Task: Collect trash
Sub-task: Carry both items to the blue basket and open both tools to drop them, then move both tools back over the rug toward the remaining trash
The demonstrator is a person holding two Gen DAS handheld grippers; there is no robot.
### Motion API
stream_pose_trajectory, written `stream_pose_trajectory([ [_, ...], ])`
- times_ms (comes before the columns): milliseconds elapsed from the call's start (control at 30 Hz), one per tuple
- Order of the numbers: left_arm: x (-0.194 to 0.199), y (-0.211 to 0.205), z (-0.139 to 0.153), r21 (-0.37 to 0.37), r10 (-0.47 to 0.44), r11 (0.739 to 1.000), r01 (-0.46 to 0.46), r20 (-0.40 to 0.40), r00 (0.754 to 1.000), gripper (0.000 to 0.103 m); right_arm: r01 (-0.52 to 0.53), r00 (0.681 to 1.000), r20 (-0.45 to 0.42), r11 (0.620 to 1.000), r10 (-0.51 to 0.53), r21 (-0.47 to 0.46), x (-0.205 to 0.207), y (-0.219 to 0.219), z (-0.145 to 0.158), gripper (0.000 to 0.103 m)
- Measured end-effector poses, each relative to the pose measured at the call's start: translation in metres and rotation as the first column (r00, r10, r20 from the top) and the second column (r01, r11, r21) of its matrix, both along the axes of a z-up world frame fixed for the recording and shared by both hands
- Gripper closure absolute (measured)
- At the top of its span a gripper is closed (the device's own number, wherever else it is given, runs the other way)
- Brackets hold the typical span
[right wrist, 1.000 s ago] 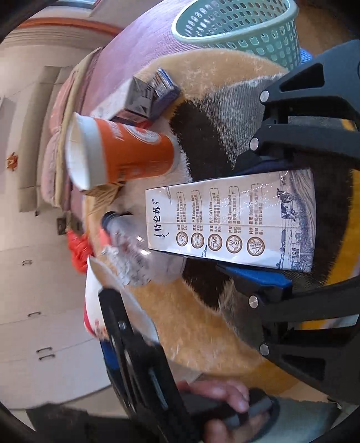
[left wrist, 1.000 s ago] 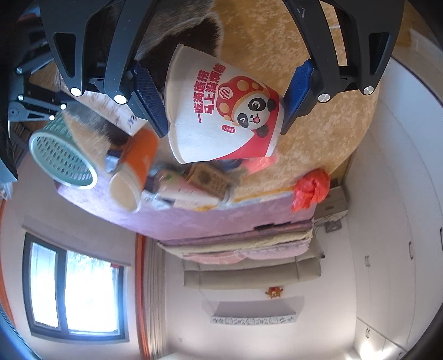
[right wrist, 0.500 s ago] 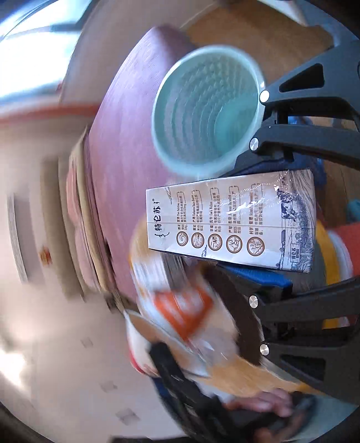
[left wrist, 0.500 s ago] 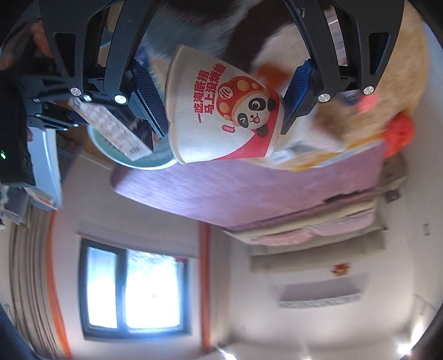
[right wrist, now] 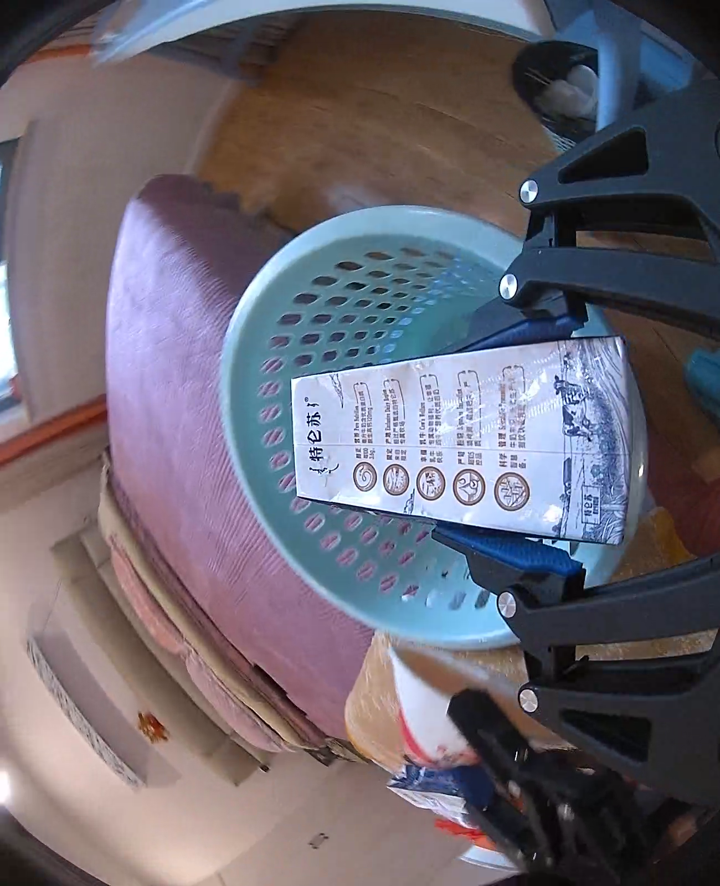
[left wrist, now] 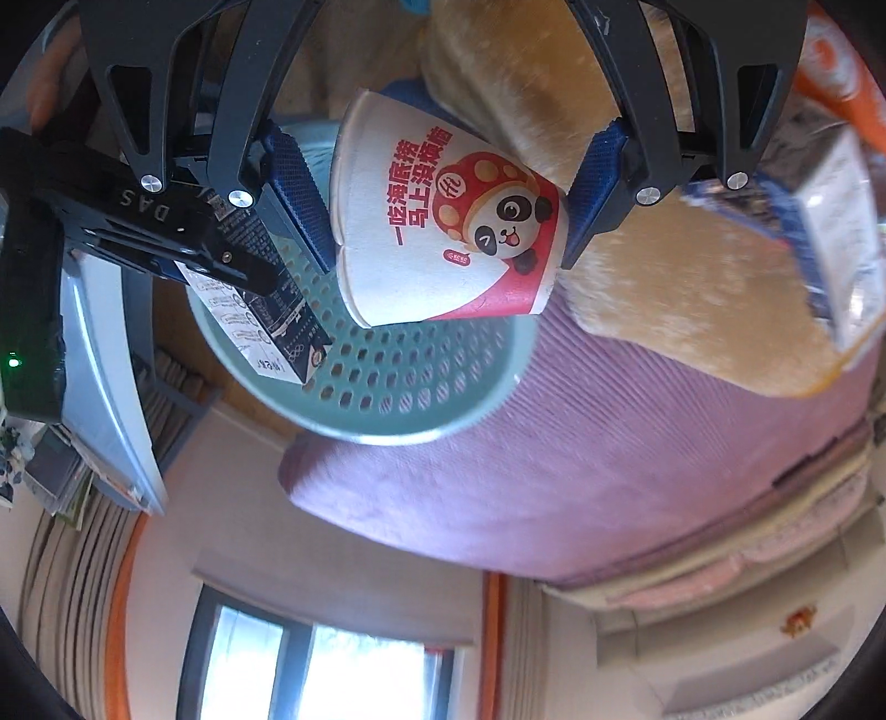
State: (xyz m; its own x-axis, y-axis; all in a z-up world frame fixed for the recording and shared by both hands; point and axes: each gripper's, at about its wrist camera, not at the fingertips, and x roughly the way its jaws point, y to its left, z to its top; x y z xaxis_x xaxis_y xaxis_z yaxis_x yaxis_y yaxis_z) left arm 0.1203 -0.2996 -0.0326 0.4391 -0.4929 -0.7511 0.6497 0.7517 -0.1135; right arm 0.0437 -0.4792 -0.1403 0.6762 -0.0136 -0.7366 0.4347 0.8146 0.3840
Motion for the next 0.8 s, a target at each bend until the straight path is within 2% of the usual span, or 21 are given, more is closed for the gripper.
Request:
stream_pose_trajectory([
  [67,0.003,-0.005,-0.006,0.007,0.000,1.000,0.000,-0.006,1.000,0.023,0.016,1.000,-0.004,1.000,-0.016,0.025,0.000,-0.005,-0.003,0.046],
  [133,0.001,-0.006,-0.009,0.005,0.009,1.000,-0.009,-0.005,1.000,0.016,0.014,1.000,0.003,0.999,-0.015,0.036,0.004,-0.008,0.001,0.040],
  [233,-0.006,0.000,-0.005,-0.021,0.000,1.000,0.001,0.011,1.000,0.015,0.017,1.000,0.014,1.000,-0.017,0.001,0.000,-0.001,0.007,0.040],
  [400,-0.032,0.021,0.016,-0.064,0.004,0.998,0.001,0.075,0.997,0.015,-0.036,0.997,0.062,0.999,0.037,-0.024,-0.007,0.016,0.022,0.040],
  [567,-0.061,0.059,0.042,-0.125,0.050,0.992,-0.035,0.122,0.991,0.015,-0.098,0.988,0.105,0.990,0.109,-0.102,-0.010,0.050,0.046,0.040],
  [800,-0.089,0.141,0.070,-0.208,0.188,0.966,-0.153,0.159,0.969,0.015,-0.221,0.954,0.175,0.966,0.242,-0.134,-0.007,0.108,0.082,0.040],
])
